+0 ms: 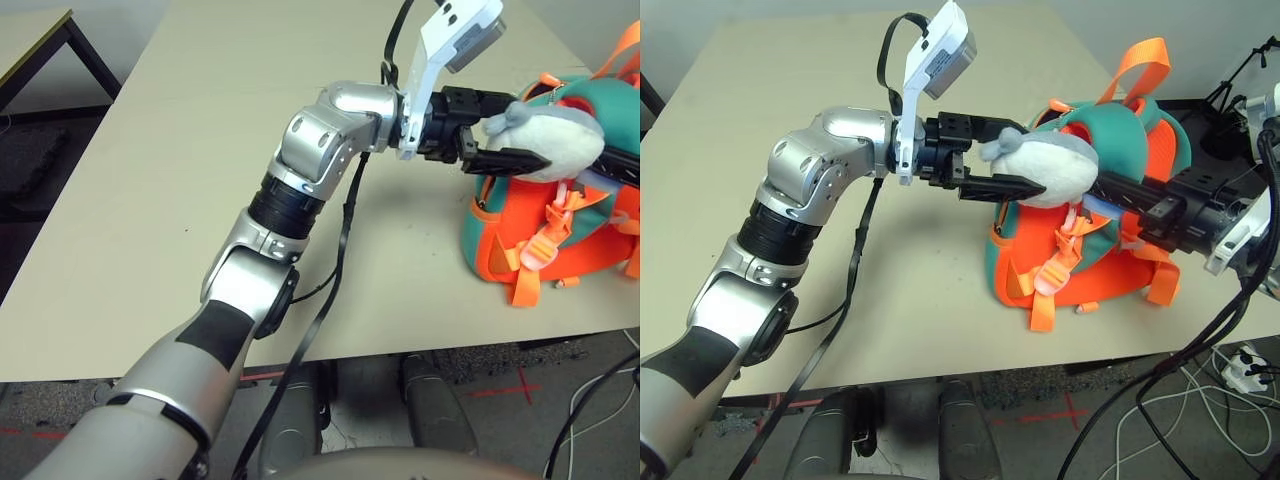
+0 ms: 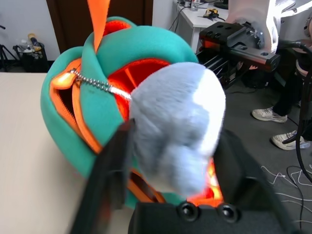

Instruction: Put the pencil case into the backpack and zip it.

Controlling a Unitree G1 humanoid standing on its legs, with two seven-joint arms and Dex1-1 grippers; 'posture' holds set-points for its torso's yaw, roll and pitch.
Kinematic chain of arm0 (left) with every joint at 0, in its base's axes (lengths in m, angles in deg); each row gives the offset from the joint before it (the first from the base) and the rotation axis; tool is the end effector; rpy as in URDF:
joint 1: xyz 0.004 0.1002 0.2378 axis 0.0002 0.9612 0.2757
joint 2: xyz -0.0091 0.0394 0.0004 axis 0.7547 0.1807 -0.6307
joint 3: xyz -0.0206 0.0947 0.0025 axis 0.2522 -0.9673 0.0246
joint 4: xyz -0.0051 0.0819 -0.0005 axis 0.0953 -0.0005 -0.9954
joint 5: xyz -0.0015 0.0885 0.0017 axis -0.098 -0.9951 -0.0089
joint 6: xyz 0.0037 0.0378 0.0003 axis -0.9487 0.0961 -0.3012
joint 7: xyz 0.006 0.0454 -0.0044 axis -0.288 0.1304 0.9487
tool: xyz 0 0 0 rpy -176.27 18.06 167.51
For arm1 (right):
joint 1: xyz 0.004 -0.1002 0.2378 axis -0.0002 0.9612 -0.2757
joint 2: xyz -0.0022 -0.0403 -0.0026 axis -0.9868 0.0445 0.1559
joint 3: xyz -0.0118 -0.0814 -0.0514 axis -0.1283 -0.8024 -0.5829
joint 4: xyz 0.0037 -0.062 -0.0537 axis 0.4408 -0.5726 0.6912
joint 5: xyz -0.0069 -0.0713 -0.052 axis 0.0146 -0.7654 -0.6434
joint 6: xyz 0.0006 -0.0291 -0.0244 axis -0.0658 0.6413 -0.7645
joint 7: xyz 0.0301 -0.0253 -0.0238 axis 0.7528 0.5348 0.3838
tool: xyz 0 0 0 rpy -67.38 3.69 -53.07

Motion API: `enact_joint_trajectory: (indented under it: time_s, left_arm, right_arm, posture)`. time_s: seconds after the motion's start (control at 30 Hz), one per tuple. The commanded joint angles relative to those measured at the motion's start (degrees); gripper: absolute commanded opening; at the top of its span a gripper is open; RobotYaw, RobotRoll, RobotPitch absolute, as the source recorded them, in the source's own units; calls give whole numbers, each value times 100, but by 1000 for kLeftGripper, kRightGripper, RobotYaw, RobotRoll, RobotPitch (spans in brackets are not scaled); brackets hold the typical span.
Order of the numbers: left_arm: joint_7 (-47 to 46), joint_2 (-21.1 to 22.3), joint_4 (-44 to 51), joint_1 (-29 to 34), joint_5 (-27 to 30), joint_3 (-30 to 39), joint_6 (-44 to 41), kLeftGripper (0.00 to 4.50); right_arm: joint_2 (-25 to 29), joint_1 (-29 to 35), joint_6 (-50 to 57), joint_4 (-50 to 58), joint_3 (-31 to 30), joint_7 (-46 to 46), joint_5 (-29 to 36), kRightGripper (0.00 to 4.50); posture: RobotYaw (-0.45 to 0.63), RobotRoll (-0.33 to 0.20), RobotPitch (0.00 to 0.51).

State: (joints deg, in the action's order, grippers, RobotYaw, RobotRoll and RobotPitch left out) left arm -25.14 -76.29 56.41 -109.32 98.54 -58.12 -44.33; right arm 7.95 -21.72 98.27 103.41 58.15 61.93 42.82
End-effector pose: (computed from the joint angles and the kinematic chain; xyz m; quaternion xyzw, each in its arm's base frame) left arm 0.2991 0.0460 0.2777 0.1112 -0.0429 -0.7020 0.7021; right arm 0.1639 -0.2960 0.2692 -0.0359 0.0393 0.3027 0.9516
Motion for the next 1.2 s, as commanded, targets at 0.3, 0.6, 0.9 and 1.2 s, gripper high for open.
enact_joint_trajectory:
  time_s: [0.3, 0.6, 0.9, 1.2]
  left_arm:
    - [-358, 377, 595, 275, 468, 590, -782, 90]
    - [-775, 815, 1536, 1196, 1018, 737, -1860, 90]
    - [-822, 621, 1907, 1984, 1716, 384, -2849, 89]
    - [-322, 832, 1144, 2536, 1318, -775, -2483, 89]
  right_arm:
    - [-68, 86, -54, 105, 93, 49, -46, 19]
    - [-199, 225, -64, 177, 131, 12, -43, 19]
    - [-242, 237, -42, 182, 98, -18, -54, 19]
    - [-248, 258, 4, 209, 132, -70, -14, 19]
  posture:
    - [-110, 0, 138]
    - [-108, 0, 152]
    - [-119, 0, 166]
    - [-131, 0, 171]
